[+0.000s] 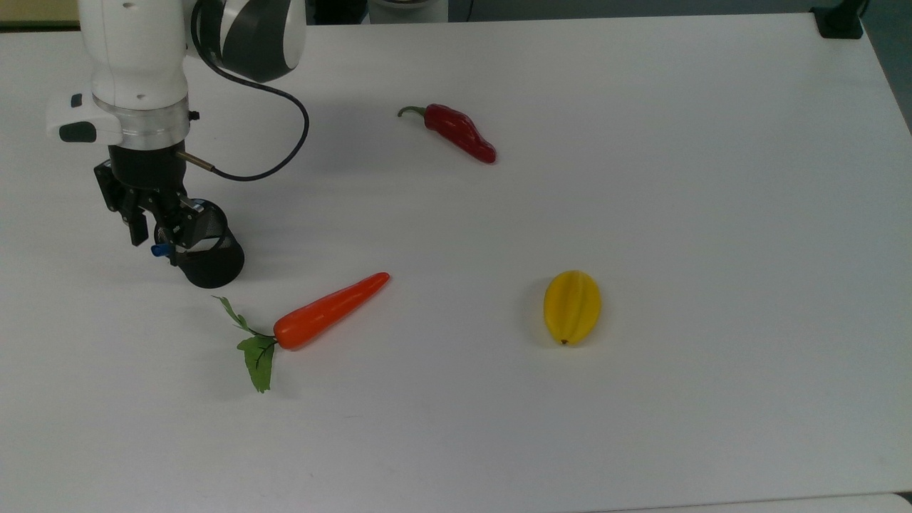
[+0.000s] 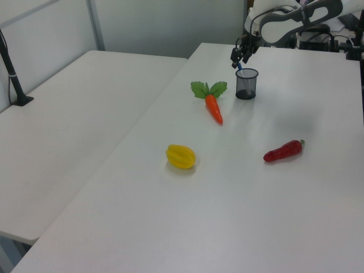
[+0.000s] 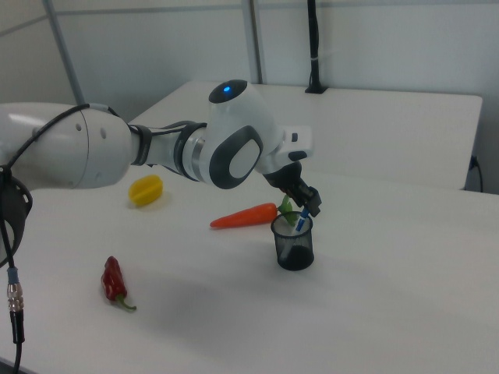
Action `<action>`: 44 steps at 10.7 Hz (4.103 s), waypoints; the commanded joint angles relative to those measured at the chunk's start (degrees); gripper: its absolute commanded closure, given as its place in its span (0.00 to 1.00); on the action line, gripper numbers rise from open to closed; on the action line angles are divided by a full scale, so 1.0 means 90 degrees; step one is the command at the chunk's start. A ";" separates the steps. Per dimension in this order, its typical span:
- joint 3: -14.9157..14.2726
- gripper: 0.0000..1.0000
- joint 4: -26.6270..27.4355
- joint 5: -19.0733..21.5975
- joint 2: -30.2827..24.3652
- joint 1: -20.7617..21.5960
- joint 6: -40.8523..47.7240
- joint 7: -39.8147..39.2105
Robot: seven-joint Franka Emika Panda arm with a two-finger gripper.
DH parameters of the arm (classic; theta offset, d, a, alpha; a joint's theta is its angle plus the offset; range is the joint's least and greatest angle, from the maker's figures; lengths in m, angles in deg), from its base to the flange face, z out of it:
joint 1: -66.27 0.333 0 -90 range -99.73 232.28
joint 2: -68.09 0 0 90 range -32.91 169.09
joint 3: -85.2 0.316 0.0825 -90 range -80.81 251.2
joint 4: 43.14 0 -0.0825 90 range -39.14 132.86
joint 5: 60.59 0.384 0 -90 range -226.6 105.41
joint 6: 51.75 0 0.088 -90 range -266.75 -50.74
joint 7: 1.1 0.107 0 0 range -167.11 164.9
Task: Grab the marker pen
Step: 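Lower the gripper and close it on the blue-capped marker, then lift the marker straight up out of the pen cup, then carry the held marker away from the cup toward the red pepper, then lower the marker onto the table and open the gripper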
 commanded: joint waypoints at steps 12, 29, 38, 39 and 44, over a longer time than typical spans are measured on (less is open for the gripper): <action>-0.0009 0.88 -0.0038 -0.0133 -0.0716 0.0041 -0.0077 0.0197; 0.0167 0.86 0.0129 -0.0094 -0.0974 0.2346 0.3507 -0.0663; 0.0186 0.78 0.0148 -0.0036 -0.0709 0.2443 0.3459 -0.0565; 0.0186 0.77 0.0138 -0.0036 -0.0670 0.2444 0.3439 -0.0565; 0.0186 0.00 0.0099 -0.0055 -0.0708 0.2453 0.3527 -0.0565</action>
